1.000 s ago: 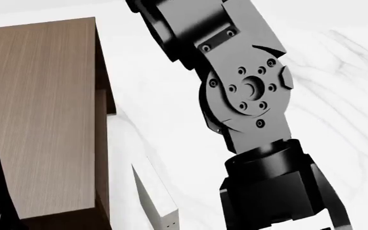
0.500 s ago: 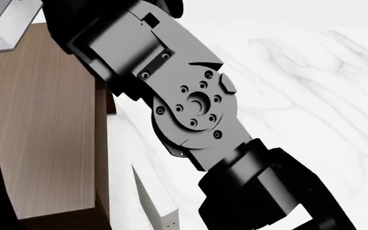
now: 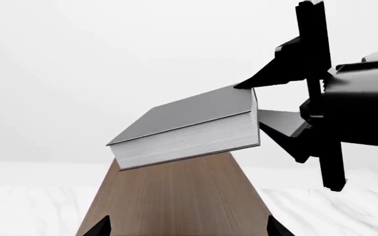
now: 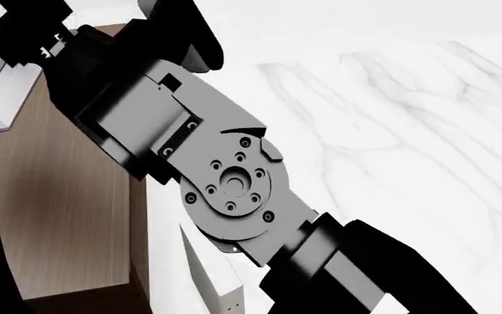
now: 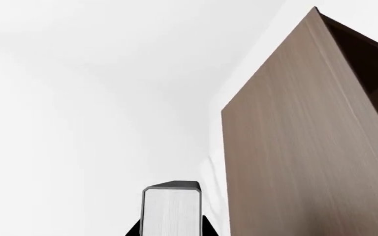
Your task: Pick up the book in the middle and place it on the cabinet shelf.
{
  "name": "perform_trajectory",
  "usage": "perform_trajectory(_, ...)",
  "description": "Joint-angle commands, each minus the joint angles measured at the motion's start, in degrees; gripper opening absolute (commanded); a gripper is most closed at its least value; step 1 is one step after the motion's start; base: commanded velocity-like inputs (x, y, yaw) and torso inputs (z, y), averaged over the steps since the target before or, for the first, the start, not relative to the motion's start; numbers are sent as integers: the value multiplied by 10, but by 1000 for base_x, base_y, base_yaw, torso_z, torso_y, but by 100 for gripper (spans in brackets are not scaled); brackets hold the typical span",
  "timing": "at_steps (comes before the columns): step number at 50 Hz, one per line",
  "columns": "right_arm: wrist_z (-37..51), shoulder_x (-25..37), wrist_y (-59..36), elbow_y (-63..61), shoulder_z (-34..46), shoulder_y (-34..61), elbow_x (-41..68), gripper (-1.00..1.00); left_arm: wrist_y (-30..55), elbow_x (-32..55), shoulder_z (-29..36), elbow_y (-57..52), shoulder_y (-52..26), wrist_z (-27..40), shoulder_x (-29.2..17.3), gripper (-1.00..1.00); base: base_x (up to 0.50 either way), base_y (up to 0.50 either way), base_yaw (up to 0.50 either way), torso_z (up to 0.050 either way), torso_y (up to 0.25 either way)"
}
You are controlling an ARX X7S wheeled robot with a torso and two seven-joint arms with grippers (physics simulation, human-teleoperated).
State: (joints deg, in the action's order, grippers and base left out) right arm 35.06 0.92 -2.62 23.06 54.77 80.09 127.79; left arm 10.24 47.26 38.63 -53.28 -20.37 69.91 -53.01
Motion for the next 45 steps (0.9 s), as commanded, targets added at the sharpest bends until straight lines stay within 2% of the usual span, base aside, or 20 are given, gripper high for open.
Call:
perform_trajectory(1,-24,-2,14,-5,19,-3,-9,-100,-1,-1,1,0,1,0,1,100,0,0,0,0,0)
perform_trajectory(12,-31,-1,28,-1,57,2,3,-100,-4,0,0,2,2,-2,-1,100,0,0,0,0,2)
perform_trajectory(45,-42,9,39,17,102,5,11,-100,-10,2,-5,-2,5,1,-8,100,0,0,0,0,1)
